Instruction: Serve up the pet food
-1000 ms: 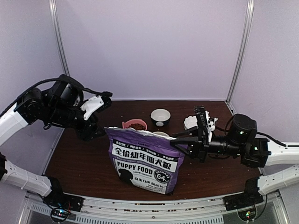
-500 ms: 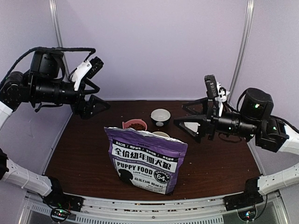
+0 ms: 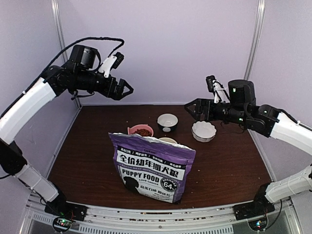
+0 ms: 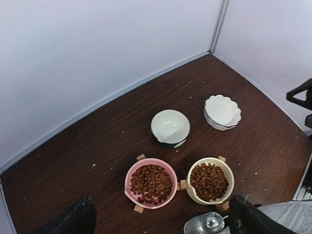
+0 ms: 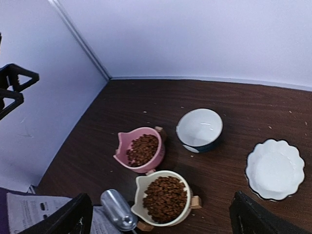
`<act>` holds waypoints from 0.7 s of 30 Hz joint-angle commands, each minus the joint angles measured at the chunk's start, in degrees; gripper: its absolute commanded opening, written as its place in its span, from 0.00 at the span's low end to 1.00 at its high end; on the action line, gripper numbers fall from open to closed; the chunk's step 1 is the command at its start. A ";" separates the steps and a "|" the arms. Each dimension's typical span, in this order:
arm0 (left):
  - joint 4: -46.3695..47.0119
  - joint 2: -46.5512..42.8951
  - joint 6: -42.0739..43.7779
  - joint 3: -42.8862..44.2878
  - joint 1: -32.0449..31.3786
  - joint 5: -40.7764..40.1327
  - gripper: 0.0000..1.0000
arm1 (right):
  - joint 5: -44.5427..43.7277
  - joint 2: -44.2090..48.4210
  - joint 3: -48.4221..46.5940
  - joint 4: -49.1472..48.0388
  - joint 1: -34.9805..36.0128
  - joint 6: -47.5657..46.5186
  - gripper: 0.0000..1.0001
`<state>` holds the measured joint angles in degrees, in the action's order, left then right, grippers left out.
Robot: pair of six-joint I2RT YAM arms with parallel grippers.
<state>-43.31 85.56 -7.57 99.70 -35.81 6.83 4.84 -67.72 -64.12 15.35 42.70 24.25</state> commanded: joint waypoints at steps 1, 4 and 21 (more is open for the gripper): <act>10.00 -1.37 -6.07 -6.79 9.54 3.78 0.97 | -1.43 -0.27 4.50 -0.15 -8.39 2.76 1.00; 15.60 -3.61 -9.25 -14.33 17.99 4.80 0.97 | -1.27 0.30 8.34 -2.44 -15.00 1.55 1.00; 47.23 -20.07 -16.02 -63.18 44.47 -23.25 0.98 | -9.77 14.29 36.49 -28.43 -41.13 -12.23 1.00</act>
<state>-8.73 68.62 -23.94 42.19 8.69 -4.69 -0.12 -56.77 -34.57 -0.40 3.97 16.56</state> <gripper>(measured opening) 0.977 0.999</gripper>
